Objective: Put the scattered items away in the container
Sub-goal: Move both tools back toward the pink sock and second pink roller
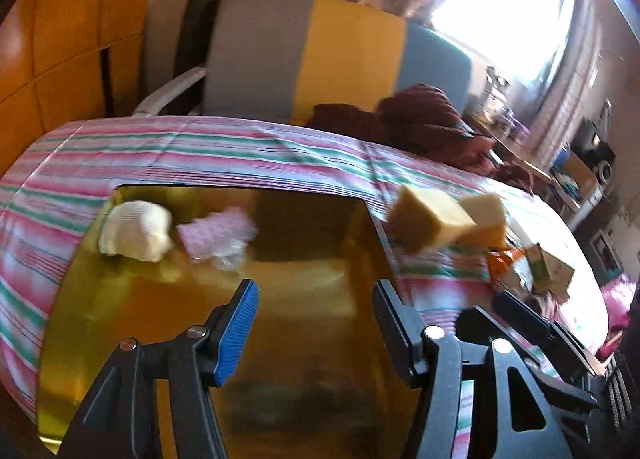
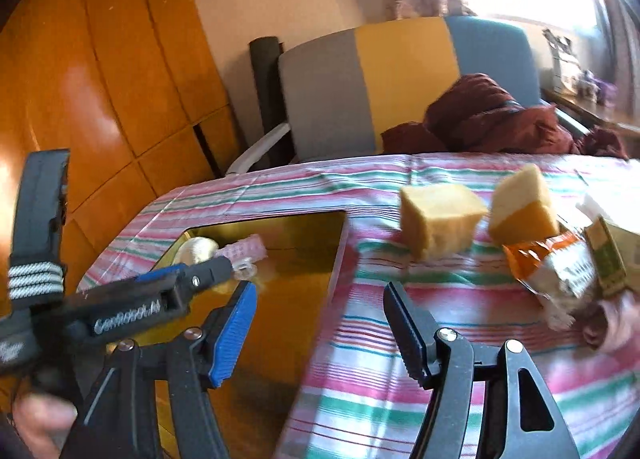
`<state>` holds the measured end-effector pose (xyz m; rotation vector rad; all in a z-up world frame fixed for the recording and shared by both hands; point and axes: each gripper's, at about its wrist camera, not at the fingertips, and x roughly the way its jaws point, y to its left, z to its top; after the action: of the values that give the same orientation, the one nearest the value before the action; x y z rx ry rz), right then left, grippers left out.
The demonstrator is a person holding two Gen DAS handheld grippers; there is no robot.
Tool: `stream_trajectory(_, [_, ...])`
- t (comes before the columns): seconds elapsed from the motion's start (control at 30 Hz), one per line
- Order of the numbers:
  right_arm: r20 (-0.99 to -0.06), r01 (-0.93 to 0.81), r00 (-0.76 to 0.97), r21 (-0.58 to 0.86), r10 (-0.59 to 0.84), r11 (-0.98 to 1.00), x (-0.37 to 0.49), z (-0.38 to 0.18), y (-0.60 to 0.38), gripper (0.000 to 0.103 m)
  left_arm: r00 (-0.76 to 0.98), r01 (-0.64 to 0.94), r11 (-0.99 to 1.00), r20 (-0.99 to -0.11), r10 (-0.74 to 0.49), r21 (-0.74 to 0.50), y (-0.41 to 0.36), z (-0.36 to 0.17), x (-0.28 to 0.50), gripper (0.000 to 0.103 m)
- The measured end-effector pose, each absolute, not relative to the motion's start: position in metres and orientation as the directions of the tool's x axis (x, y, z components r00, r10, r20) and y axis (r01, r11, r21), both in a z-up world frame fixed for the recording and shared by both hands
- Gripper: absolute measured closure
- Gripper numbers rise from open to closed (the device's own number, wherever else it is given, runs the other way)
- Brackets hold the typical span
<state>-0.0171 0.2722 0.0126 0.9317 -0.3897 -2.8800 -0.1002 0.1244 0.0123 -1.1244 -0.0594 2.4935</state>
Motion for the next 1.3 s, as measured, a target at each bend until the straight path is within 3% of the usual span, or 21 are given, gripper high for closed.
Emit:
stream_trajectory(0.4, [-0.542, -0.196, -0.84, 0.242, 0.035, -0.95, 0.041, -0.007, 0.35, 0.036, -0.521, -0.492, -0.839, -0.695, 0.497, -0.231, 0.194, 0.006, -0.056, 0.043])
stream_trajectory(0.67, [-0.542, -0.333, -0.82, 0.19, 0.184, -0.923, 0.081, -0.021, 0.409, 0.036, -0.475, -0.634, -0.756, -0.69, 0.546, -0.162, 0.249, -0.006, -0.019, 0.043])
stream_trajectory(0.9, [-0.526, -0.522, -0.748, 0.089, 0.405, -0.848, 0.121, -0.027, 0.47, 0.027, -0.401, -0.711, -0.685, -0.705, 0.584, -0.163, 0.289, -0.02, -0.009, 0.043])
stream_trajectory(1.1, [-0.597, -0.591, -0.681, 0.106, 0.425, -0.799, 0.121, -0.046, 0.512, 0.024, -0.352, -0.756, -0.63, -0.699, 0.622, -0.179, 0.326, -0.02, -0.005, 0.043])
stream_trajectory(1.3, [-0.61, -0.601, -0.667, 0.102, 0.428, -0.793, 0.105, -0.056, 0.526, 0.022, -0.338, -0.801, -0.584, -0.705, 0.624, -0.133, 0.357, -0.024, 0.001, 0.043])
